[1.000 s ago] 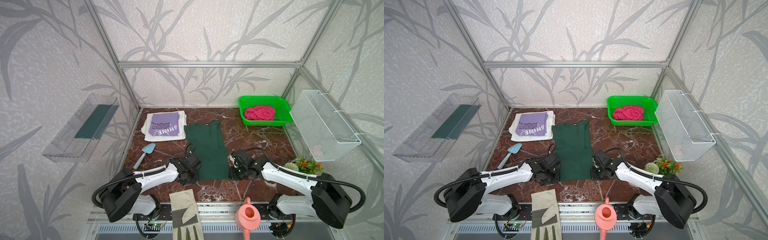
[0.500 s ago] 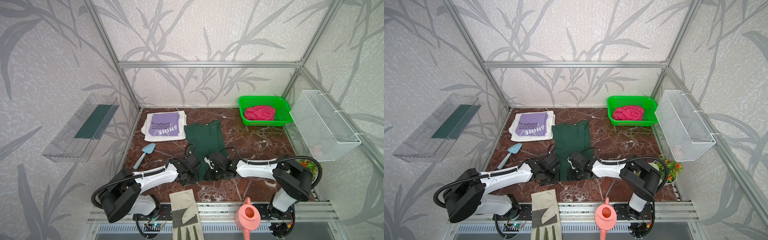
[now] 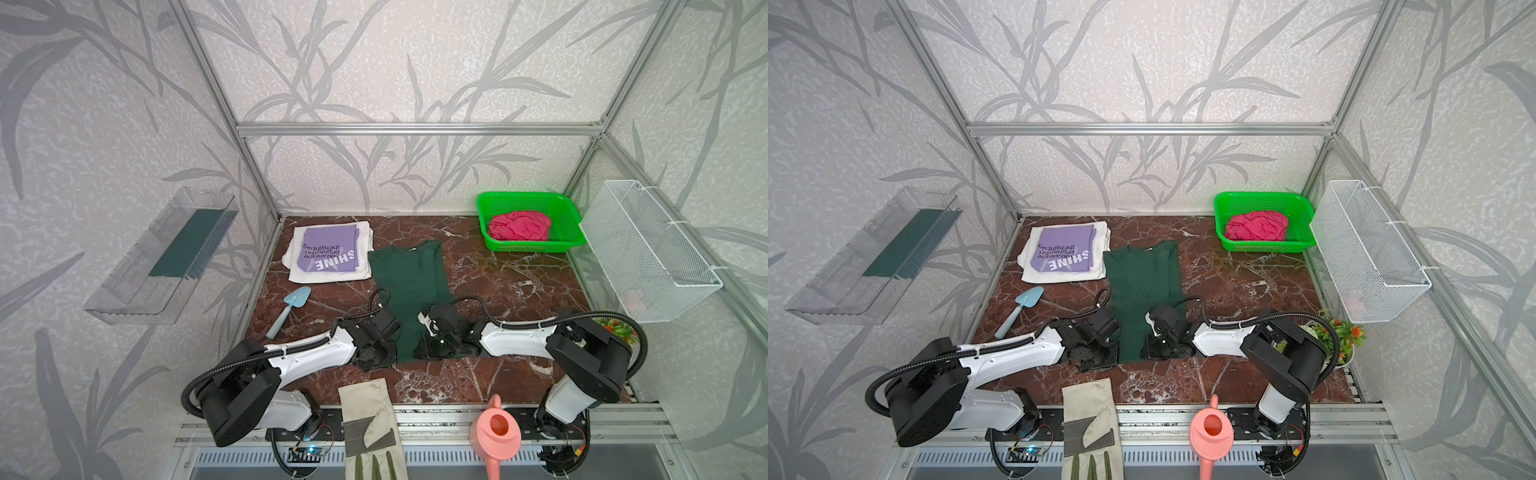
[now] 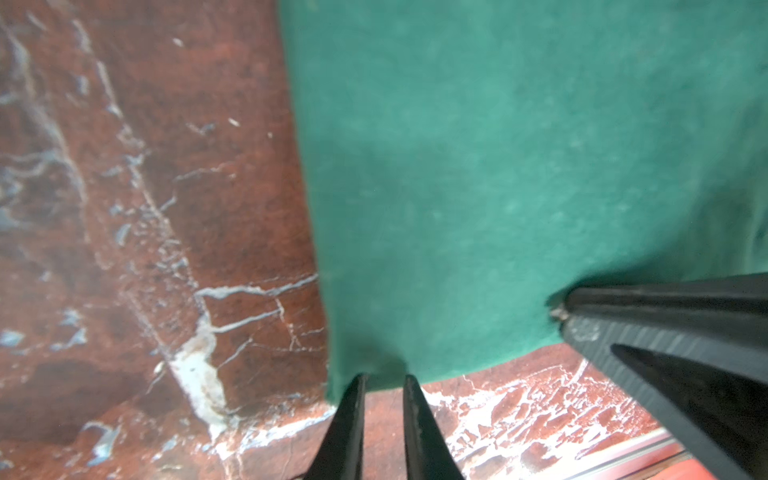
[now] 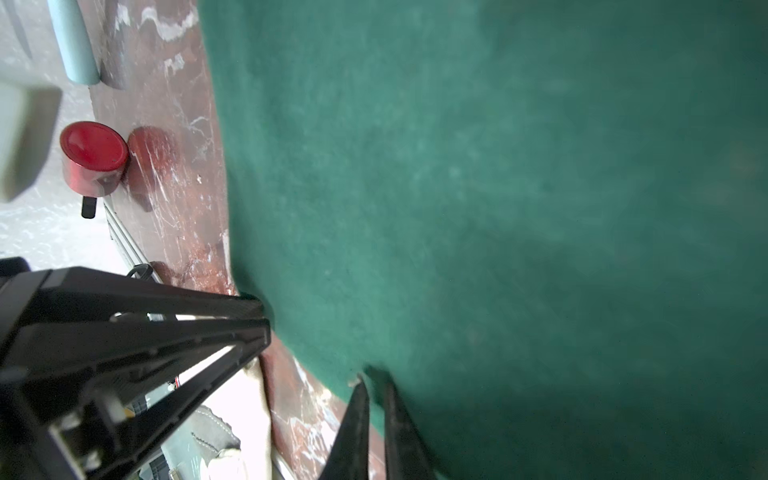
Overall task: Fold and stack the t-shirts
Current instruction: 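Move the right gripper toward the left gripper along the strip's near edge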
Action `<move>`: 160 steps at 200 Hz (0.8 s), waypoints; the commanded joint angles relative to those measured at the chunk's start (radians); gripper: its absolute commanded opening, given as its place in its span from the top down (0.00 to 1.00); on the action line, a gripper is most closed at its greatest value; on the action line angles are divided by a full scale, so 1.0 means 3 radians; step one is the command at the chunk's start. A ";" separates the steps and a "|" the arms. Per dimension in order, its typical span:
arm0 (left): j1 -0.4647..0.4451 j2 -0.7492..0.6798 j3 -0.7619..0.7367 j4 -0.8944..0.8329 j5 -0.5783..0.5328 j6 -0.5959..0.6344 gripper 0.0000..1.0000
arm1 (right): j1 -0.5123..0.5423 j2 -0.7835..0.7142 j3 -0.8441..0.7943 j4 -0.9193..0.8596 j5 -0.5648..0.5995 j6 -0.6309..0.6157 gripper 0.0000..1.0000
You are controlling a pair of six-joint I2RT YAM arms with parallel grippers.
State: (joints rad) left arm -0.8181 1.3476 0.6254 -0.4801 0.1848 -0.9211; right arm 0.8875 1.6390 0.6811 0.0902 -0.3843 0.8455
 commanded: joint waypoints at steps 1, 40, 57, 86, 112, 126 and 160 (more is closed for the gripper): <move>-0.0007 0.0022 -0.0060 -0.0198 -0.0090 -0.0069 0.80 | -0.0092 -0.0139 -0.0221 -0.0303 0.0133 -0.0045 0.87; -0.0004 0.0073 -0.0042 -0.0196 -0.0073 -0.0070 0.80 | -0.0175 -0.0411 -0.0358 -0.0444 0.0127 -0.0104 0.87; -0.0004 0.0050 -0.0032 -0.0169 -0.0063 -0.0050 0.80 | -0.0187 -0.0418 -0.0323 -0.0456 0.0042 -0.0164 0.87; -0.0004 0.0012 0.0074 -0.0345 -0.0138 0.0026 0.79 | -0.0187 -0.0432 -0.0257 -0.0430 -0.0069 -0.0196 0.86; -0.0007 -0.0176 0.0102 -0.0385 -0.0124 0.0042 0.74 | -0.0188 -0.0674 -0.0175 -0.0632 -0.0012 -0.0262 0.83; -0.0004 -0.0325 0.0097 -0.0384 -0.0130 0.0033 0.69 | -0.0199 -0.0898 -0.0106 -0.0847 0.0078 -0.0321 0.78; -0.0004 -0.0508 0.0070 -0.0310 -0.0098 0.0007 0.60 | -0.0339 -0.1333 -0.0066 -0.1298 0.0328 -0.0410 0.66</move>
State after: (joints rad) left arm -0.8181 1.2240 0.6312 -0.5678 0.1665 -0.9127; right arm 0.8181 1.3174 0.6365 -0.1612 -0.3504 0.7612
